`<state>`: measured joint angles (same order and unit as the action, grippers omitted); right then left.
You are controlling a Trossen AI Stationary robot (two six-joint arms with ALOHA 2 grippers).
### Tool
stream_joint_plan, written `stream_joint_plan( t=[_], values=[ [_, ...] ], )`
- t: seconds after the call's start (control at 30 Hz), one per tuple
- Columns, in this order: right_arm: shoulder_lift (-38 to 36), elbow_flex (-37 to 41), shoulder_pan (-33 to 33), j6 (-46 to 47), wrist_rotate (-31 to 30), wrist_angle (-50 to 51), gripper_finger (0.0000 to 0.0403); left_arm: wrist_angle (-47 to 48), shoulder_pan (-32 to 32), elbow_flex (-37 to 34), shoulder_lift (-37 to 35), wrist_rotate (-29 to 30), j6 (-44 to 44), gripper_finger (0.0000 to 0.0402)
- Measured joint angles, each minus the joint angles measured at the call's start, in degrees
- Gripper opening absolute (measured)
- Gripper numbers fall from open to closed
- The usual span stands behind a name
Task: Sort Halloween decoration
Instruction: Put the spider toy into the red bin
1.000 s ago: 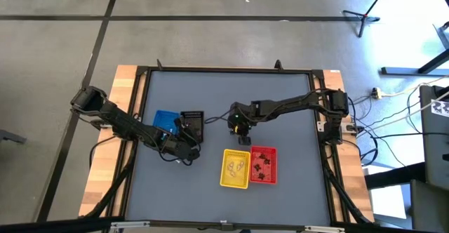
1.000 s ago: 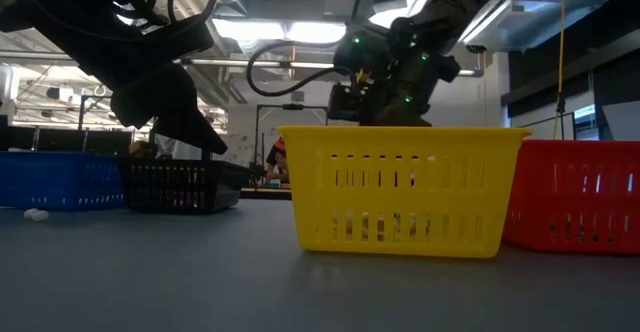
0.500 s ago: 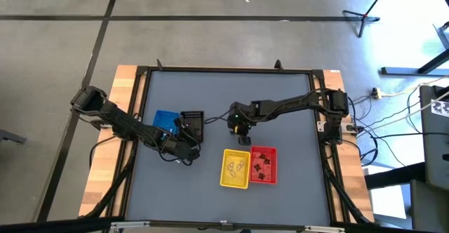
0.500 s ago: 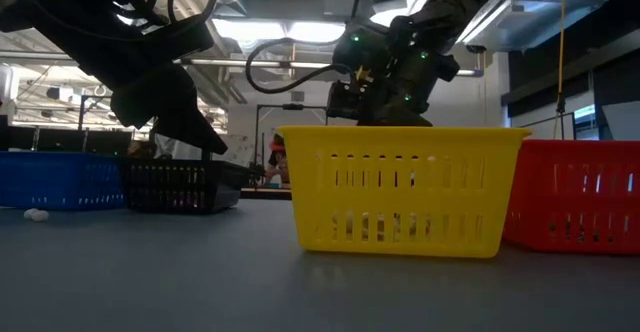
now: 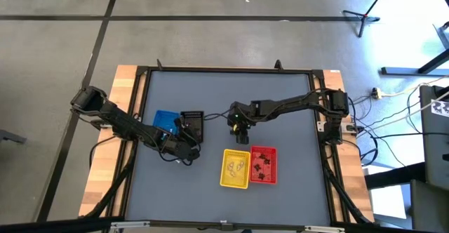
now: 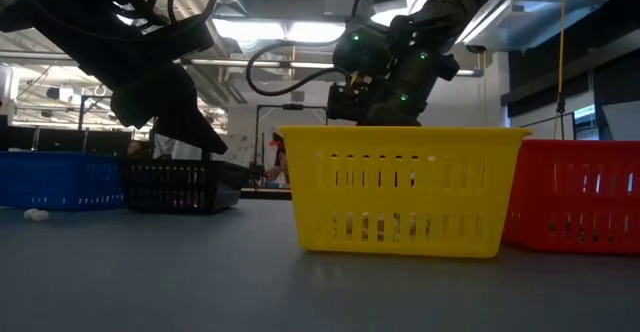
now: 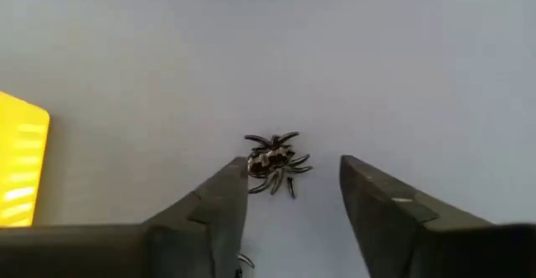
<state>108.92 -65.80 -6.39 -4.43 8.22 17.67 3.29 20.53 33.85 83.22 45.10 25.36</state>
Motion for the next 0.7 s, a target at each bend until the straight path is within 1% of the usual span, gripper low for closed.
stream_joint_plan(
  t=[0.13,0.27,0.53,0.7],
  values=[
    [0.4,0.0,0.0,0.1,0.3,-0.3,0.0218,0.0,0.0,0.0,0.0,0.0,0.0,0.0115],
    [1.5,-0.1,0.0,0.0,0.3,-1.8,0.0233,0.0,0.0,0.0,0.0,0.0,0.0,0.0115],
    [3.8,-0.2,0.0,-0.4,-1.1,-3.1,0.0237,-0.4,0.0,0.0,0.0,0.0,0.0,0.0115],
    [3.9,-0.3,0.0,-0.4,-1.1,-2.9,0.0237,-0.5,0.0,0.0,0.0,0.0,0.0,0.0115]
  ],
)
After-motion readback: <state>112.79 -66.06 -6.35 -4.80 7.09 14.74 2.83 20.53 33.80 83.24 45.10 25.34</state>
